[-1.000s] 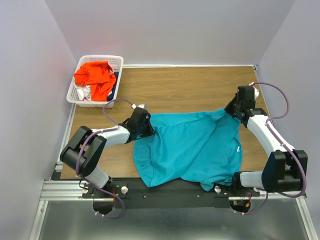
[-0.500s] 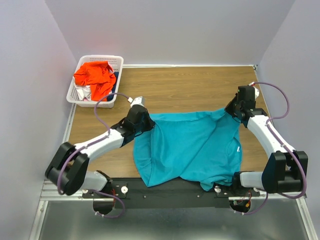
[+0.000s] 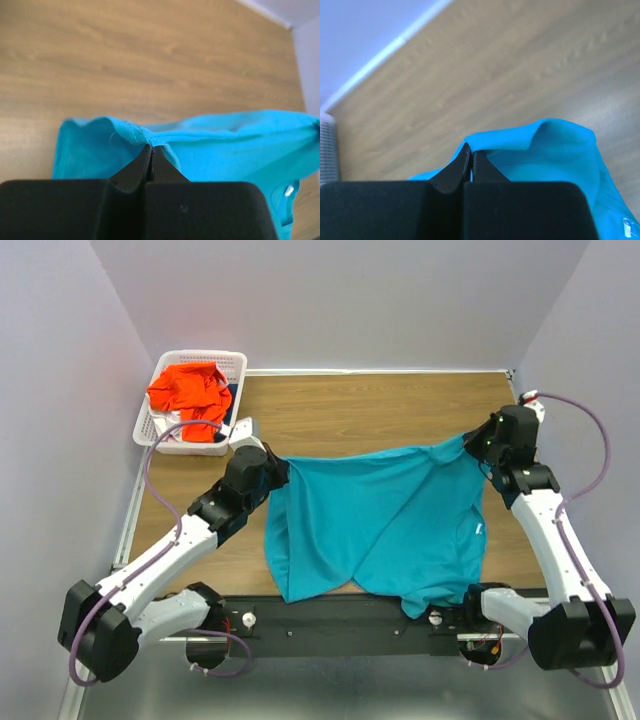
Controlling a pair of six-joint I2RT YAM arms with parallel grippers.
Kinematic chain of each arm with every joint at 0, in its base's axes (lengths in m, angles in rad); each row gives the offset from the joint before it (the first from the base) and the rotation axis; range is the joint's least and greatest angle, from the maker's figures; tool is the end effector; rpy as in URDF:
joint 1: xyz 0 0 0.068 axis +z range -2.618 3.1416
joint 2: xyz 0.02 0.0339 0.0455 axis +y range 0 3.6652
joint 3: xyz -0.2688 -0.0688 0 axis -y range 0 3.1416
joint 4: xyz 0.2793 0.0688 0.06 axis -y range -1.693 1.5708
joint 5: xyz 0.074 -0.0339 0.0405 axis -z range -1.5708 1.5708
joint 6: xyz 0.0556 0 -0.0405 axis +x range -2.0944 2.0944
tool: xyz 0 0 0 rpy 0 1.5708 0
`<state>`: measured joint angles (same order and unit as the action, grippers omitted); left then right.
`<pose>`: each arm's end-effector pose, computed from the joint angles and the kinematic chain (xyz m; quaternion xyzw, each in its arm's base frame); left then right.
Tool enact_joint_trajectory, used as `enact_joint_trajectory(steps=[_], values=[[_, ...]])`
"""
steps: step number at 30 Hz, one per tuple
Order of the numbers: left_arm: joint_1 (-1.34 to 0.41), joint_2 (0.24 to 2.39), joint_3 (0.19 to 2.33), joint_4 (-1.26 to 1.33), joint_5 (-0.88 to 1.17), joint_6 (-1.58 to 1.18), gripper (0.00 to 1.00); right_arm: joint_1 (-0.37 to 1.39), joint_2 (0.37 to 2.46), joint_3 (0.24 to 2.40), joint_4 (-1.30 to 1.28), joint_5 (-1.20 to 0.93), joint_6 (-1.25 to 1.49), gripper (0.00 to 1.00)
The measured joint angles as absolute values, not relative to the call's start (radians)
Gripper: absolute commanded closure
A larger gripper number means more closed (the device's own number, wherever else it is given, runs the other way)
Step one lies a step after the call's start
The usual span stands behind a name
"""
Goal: Fold and stack the t-shirts
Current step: Flatten the tshirt out
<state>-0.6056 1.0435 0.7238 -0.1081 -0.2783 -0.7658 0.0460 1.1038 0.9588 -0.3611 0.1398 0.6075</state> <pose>0.2428 -0.1495 0.2621 -0.1414 0.8243 -0.2489 0.4885 0.2969 0.0059 0.3100 0.2722 0.8160 0.1055 0.4988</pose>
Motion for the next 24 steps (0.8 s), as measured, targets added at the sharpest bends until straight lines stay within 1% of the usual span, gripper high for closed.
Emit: enact_joint_trajectory(steps=[2,11,17,20,24], values=[[-0.605,1.018,0.791,-0.123,-0.319,-0.748,1.0,0.046,1.076,1.006,-0.365,0.144,0.602,0.99],[-0.604,0.852,1.121,-0.08,-0.426,-0.617,1.0,0.046,0.964,1.404,-0.397,0.15,0.546,0.99],[-0.605,0.825,1.323,-0.046,-0.381,-0.523,1.0,0.047,0.945,1.643,-0.424,0.077,0.511,0.99],[-0.606,0.813,1.383,-0.046,-0.334,-0.496,1.0,0.047,0.939,1.743,-0.452,0.038,0.495,0.99],[-0.607,0.779,1.408,-0.047,-0.278,-0.479,1.0,0.047,0.923,1.863,-0.489,-0.002,0.484,0.99]])
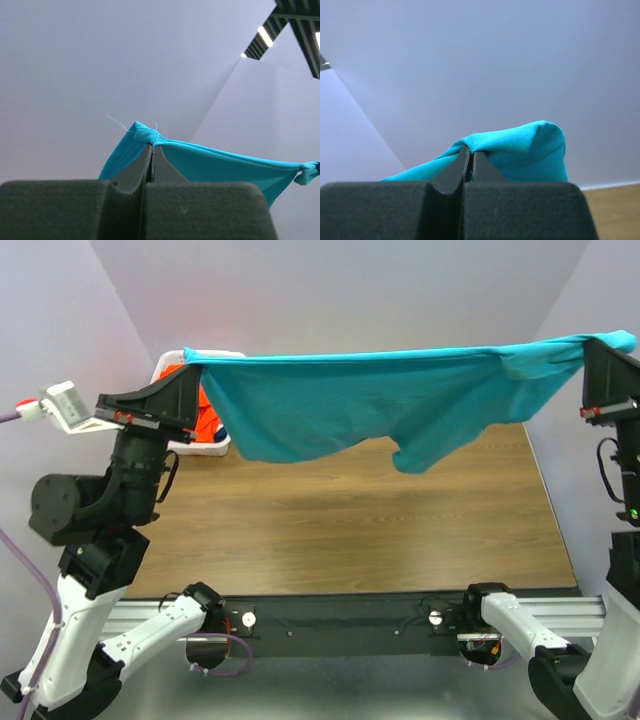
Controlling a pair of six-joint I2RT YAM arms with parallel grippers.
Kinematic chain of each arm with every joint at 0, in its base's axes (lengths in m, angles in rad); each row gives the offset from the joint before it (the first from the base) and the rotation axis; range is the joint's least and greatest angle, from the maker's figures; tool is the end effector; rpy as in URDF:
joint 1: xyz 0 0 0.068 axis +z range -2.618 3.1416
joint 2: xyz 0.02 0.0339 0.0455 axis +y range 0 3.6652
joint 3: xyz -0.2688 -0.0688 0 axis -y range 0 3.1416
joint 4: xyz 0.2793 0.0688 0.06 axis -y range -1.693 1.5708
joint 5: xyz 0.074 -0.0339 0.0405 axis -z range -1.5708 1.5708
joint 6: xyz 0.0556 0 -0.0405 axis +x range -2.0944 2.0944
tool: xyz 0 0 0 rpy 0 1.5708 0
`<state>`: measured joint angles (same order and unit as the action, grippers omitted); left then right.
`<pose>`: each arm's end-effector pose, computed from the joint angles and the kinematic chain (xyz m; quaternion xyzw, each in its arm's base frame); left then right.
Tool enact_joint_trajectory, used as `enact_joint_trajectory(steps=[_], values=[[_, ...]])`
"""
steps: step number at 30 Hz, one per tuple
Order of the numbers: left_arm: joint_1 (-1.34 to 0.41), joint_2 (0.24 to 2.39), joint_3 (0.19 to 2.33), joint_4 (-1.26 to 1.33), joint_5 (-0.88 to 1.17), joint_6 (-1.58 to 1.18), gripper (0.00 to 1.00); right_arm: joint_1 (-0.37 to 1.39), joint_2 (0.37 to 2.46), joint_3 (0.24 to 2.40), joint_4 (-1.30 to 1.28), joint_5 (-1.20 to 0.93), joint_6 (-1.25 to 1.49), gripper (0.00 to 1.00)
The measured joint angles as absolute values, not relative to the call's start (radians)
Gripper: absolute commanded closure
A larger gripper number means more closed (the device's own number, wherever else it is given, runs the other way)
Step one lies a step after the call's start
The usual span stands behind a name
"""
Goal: Fold and stack the t-shirts
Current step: Flatten the tshirt out
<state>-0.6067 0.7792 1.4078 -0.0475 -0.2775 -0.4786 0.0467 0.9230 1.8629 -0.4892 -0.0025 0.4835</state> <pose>0.1121 -0.0593 0.5851 -0.0914 0.4772 -0.3938 0.7803 0.0907 0.0044 0.6452 0.1141 0.5188 0.2226 0.8175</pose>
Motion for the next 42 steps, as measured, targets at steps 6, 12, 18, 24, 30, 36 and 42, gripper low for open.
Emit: enact_joint_trajectory(steps=[6,12,18,24,30,36,42], values=[[-0.609,0.733,1.427,-0.046,-0.238,-0.468,1.0,0.047,0.895,1.928,-0.519,-0.056,0.47,0.99],[-0.609,0.81,1.432,-0.038,-0.314,-0.455,1.0,0.047,0.938,1.9,-0.529,-0.052,0.455,0.99],[-0.58,1.031,1.404,-0.023,-0.466,-0.445,1.0,0.046,1.071,1.797,-0.524,0.018,0.441,0.99],[-0.461,1.369,1.326,-0.008,-0.476,-0.489,1.0,0.046,1.294,1.58,-0.496,0.086,0.443,0.99],[-0.359,1.872,1.43,-0.056,-0.363,-0.522,0.59,0.045,1.681,1.477,-0.448,0.143,0.459,0.36],[-0.336,2.023,1.485,-0.143,-0.298,-0.524,0.02,0.044,1.938,1.521,-0.452,0.104,0.441,0.0],[-0.343,1.887,1.47,-0.116,-0.254,-0.524,0.02,0.044,1.854,1.524,-0.438,0.057,0.442,0.0]])
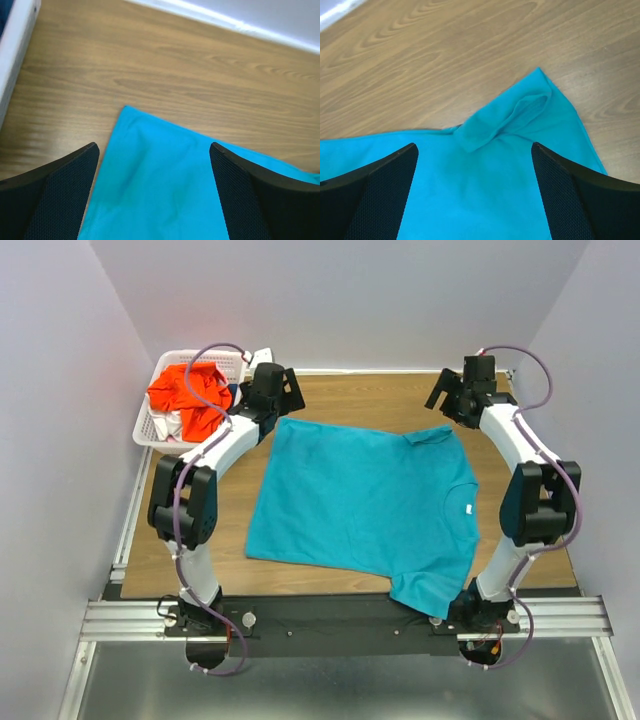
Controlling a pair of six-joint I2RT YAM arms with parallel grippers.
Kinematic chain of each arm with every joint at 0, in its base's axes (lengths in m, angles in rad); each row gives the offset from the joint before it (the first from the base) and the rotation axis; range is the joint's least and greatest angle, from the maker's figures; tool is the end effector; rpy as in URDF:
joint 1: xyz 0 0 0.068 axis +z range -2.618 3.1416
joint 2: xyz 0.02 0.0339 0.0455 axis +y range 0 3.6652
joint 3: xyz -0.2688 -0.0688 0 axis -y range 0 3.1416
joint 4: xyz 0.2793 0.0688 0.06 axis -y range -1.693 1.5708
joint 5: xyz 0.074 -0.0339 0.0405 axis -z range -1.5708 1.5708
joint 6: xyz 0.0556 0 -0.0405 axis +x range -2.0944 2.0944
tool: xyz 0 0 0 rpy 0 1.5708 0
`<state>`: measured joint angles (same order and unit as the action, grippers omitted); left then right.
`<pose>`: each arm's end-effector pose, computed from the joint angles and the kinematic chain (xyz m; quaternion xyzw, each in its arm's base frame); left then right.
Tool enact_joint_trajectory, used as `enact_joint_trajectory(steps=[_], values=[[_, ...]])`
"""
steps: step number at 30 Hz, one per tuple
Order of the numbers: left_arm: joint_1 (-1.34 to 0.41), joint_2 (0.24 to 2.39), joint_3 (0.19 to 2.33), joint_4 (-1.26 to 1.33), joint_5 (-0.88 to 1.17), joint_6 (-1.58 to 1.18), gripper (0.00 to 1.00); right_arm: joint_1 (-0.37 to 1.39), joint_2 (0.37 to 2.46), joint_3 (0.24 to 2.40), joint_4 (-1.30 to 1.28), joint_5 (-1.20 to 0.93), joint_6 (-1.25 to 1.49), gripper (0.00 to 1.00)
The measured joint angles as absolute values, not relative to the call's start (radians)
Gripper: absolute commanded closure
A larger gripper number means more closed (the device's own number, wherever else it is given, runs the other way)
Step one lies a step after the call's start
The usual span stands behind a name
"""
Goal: Fold and stack the t-shirts
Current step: Flatten the tshirt out
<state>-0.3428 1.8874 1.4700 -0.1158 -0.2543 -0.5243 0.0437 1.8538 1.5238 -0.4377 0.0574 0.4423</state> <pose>0.4694 -0.1527 0.2456 -0.1407 0.8522 -0.1067 0.4926 0.4716 0.0174 0.2479 0.1932 0.8996 0.0684 0.3856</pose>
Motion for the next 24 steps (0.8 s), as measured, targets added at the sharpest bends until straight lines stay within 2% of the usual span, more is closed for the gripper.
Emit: enact_joint_trajectory(steps=[5,8,14,24], values=[[-0.374,1.795,1.388,-0.064,-0.212,-0.54,0.02,0.044,1.7,1.406,-0.405,-0.01,0.435,0.0],[-0.432,1.765,1.292,-0.042,-0.199,-0.56,0.02,0.044,1.683,1.348,-0.397,-0.06,0.432,0.0],[-0.583,1.724,1.086,-0.02,-0.189,-0.616,0.02,0.044,1.768,1.302,-0.39,-0.142,0.428,0.0],[-0.58,1.706,0.913,0.023,-0.187,-0.682,0.02,0.044,1.957,1.39,-0.35,-0.204,0.426,0.0]])
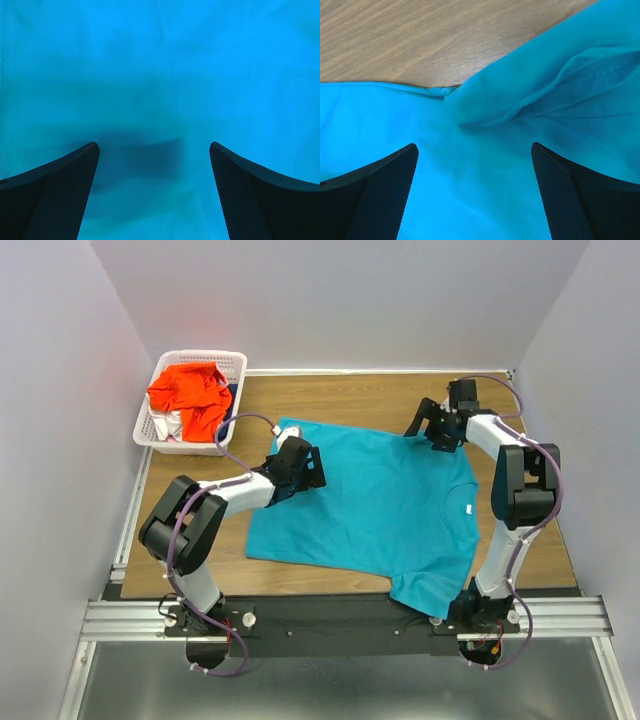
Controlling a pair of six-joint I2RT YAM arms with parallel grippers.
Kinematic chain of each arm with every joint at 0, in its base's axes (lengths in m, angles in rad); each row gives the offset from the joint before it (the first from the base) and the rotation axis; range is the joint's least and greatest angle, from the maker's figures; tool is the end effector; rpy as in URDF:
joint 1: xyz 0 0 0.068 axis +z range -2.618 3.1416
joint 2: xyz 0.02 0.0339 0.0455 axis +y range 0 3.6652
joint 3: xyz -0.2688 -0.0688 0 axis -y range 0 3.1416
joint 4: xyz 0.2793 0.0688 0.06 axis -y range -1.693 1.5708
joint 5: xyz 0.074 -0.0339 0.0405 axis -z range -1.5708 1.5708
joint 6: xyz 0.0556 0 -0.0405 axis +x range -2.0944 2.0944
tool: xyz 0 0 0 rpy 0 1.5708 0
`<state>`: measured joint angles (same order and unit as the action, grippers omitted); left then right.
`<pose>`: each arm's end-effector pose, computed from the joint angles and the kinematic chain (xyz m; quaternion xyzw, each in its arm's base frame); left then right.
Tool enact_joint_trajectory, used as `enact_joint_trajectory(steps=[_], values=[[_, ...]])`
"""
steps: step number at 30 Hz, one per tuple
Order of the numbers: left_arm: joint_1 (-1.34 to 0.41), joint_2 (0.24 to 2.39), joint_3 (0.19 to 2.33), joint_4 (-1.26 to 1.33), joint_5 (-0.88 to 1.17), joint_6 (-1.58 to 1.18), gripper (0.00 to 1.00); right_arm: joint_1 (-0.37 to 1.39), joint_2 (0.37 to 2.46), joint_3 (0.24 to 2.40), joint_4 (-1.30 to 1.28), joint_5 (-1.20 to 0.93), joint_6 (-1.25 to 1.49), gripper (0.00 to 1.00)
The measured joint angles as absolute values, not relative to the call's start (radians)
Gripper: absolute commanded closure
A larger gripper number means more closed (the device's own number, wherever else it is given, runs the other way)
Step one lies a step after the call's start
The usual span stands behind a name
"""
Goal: Fold and stack the t-shirts
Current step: Flatten the tshirt out
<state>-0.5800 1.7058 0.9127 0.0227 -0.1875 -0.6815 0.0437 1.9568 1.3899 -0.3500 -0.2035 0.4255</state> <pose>0.3296 -0.2035 0.1334 -0.0829 0.9139 -0.1591 0.3641 0.4662 0.0316 0.1612 0.1467 0.9312 0.1678 0.2884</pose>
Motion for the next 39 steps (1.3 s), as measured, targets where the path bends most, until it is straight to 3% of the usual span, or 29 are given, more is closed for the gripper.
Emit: enact_joint_trajectory(steps=[9,18,24,26,34,39], values=[[-0.58,1.692,0.875,0.047,-0.189,-0.704,0.02,0.044,2.108,1.545,-0.34,-0.205,0.429,0.0],[-0.58,1.679,0.859,0.051,-0.193,-0.712,0.02,0.044,2.346,1.906,-0.333,-0.162,0.47,0.0],[-0.58,1.645,0.827,0.044,-0.194,-0.721,0.02,0.044,2.349,1.976,-0.333,-0.154,0.477,0.0],[-0.58,1.633,0.821,0.037,-0.194,-0.722,0.02,0.044,2.299,1.94,-0.332,-0.141,0.466,0.0],[-0.58,1.561,0.833,0.015,-0.22,-0.714,0.02,0.044,1.787,1.405,-0.313,-0.056,0.427,0.0],[-0.577,1.572,0.902,-0.024,-0.253,-0.693,0.02,0.044,1.643,1.166,-0.337,-0.004,0.418,0.0]])
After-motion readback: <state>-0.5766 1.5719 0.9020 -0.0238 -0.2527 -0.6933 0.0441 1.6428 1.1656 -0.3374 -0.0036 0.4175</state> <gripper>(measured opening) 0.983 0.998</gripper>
